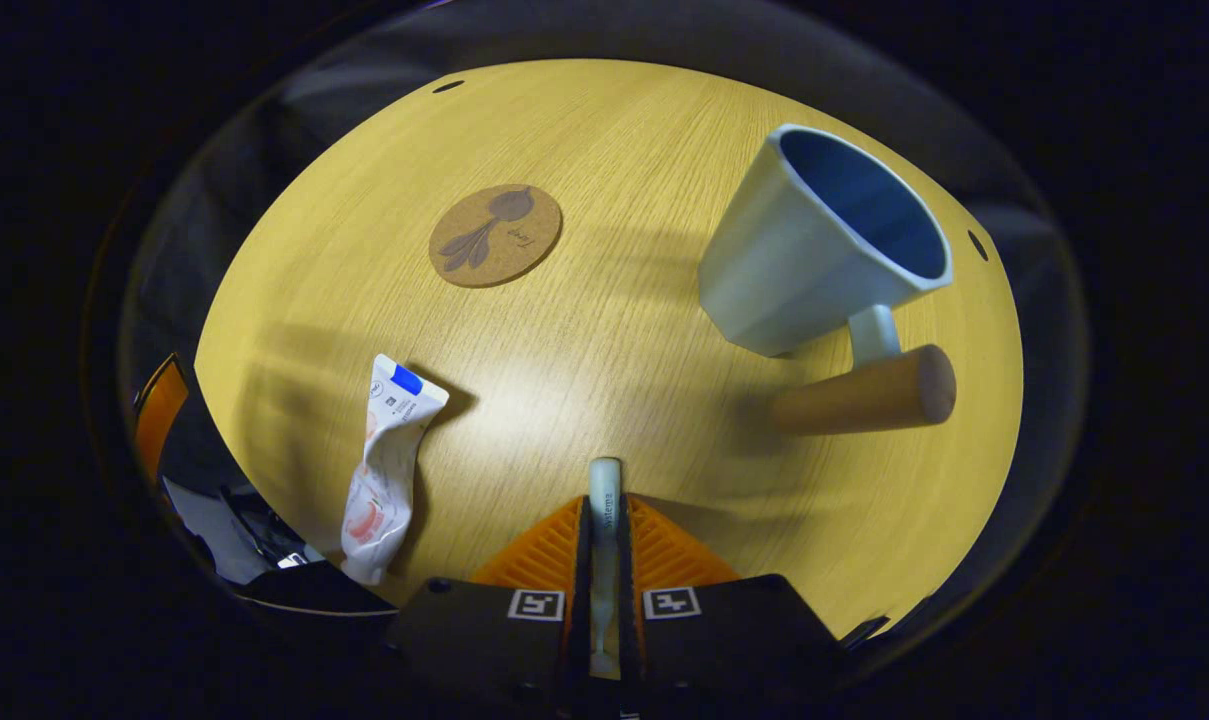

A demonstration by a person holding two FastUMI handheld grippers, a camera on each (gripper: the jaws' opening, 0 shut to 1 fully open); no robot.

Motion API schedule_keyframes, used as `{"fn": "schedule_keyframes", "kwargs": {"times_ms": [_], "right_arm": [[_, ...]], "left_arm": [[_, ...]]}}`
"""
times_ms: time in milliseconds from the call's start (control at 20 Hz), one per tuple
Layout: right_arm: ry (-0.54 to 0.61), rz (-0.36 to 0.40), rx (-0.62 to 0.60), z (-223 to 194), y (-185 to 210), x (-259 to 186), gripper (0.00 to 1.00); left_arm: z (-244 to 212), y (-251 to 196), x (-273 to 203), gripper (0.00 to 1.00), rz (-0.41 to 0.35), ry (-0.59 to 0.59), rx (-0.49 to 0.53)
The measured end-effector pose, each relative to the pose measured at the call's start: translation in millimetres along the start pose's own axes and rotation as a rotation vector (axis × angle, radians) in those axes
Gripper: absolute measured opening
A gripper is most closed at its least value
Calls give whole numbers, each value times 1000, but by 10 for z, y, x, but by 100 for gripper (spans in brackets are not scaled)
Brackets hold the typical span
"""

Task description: Put the toothbrush and toothpaste on the desktop into the cup, then pick up the cup and place it on the coaster on the desktop.

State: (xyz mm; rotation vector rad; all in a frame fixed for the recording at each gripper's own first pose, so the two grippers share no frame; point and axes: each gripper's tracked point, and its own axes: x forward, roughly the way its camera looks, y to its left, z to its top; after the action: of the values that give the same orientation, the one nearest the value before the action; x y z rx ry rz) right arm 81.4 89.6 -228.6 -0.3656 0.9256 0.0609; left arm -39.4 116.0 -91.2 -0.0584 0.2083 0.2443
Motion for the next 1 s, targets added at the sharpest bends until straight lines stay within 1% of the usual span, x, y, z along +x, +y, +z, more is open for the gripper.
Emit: {"fn": "schedule_keyframes", "kwargs": {"times_ms": [150,200,250,300,450,600,750,1000], "right_arm": [[-10,-5,36,2,-19,2,10],[-13,-6,45,-1,-19,-9,10],[-19,-2,51,-5,-13,-10,7],[-23,10,51,-16,-1,-22,8],[-67,21,43,19,-7,-112,6],[-95,26,78,10,-60,-236,7],[-135,29,125,-19,-157,-408,6],[-199,13,202,-154,-389,-660,6]], "left_arm": [[-4,-41,14,95,-10,6,8],[-4,-67,19,95,-16,13,15],[-20,-95,24,96,-21,21,22],[-19,-134,24,96,-28,29,33],[-52,-289,47,96,-62,54,73],[-99,-554,80,96,-124,104,106],[-191,-784,142,96,-167,172,174],[-245,-1201,248,95,-248,255,292]]}}
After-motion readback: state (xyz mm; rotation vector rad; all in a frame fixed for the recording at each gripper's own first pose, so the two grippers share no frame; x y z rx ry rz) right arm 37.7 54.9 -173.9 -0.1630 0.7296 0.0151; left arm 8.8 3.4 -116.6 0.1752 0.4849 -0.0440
